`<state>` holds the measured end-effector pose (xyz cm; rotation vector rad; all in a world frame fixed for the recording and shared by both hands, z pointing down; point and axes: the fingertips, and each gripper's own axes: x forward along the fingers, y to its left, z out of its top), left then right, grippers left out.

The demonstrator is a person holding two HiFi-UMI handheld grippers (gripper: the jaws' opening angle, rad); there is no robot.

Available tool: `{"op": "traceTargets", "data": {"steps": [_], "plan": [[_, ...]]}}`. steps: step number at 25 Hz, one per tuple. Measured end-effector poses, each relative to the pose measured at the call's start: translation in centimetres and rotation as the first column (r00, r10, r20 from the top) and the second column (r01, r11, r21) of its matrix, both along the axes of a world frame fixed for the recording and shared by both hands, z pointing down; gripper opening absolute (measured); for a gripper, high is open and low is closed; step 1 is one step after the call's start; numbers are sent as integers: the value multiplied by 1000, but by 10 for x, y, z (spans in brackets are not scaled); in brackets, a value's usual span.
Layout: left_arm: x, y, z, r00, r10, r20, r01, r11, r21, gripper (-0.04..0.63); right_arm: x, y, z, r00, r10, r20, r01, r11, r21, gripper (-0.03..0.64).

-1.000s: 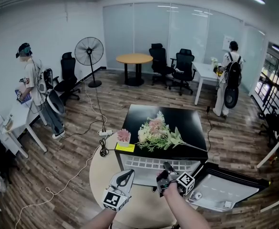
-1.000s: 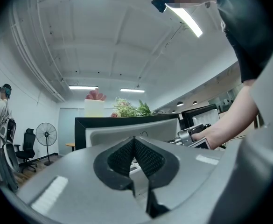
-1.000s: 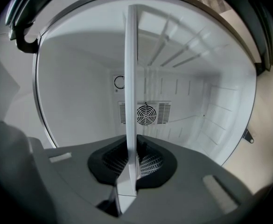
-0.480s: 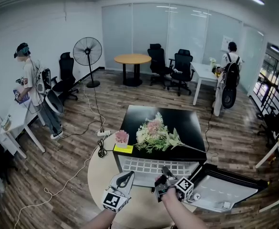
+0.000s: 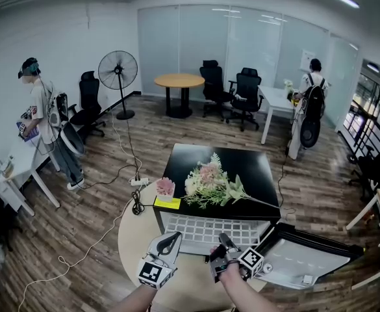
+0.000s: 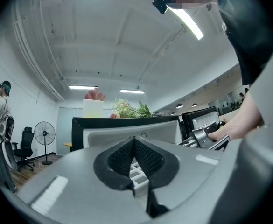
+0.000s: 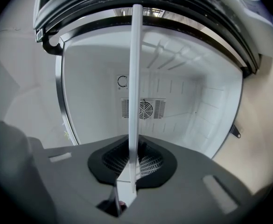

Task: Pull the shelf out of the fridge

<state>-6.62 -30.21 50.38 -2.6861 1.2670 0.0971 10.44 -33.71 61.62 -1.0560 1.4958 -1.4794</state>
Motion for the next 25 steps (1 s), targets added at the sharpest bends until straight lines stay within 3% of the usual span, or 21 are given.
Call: {"op": "traceTargets", "data": {"steps": [25], "plan": [[7, 21, -3, 999, 37, 0, -37, 999, 5, 0, -10, 55, 0, 1000, -14, -7, 14, 1000, -23, 37]]}}
